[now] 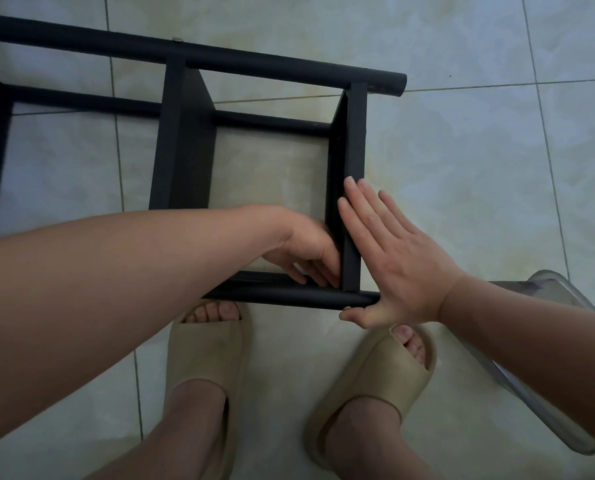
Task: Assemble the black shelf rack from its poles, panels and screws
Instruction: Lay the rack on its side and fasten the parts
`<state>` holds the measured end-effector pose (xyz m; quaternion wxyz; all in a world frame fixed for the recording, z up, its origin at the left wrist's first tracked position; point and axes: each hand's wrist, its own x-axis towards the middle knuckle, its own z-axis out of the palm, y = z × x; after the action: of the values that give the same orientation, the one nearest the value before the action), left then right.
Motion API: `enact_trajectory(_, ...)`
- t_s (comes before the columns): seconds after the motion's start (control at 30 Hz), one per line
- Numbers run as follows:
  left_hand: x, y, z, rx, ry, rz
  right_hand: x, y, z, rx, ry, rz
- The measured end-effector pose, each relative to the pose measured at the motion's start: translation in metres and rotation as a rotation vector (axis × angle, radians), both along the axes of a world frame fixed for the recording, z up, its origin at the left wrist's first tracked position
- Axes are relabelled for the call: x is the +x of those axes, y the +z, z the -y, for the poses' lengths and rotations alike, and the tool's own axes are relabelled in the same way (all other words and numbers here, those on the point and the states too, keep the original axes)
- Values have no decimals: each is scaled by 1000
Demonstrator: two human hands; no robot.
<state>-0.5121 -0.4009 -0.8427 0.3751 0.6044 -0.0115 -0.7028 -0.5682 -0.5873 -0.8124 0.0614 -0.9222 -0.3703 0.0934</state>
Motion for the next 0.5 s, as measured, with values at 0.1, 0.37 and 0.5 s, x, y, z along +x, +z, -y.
enact_trajectory(0.1, 3, 1, 2, 48, -53, -10, -2, -1, 0, 12, -27, -24)
enact_trajectory(0.37, 8, 1, 3, 31, -16, -18, 0, -3, 1, 28, -27, -72)
enact_trajectory(0.5, 7, -1, 1, 11, 29, -68, 0, -4, 1, 29, -25, -78)
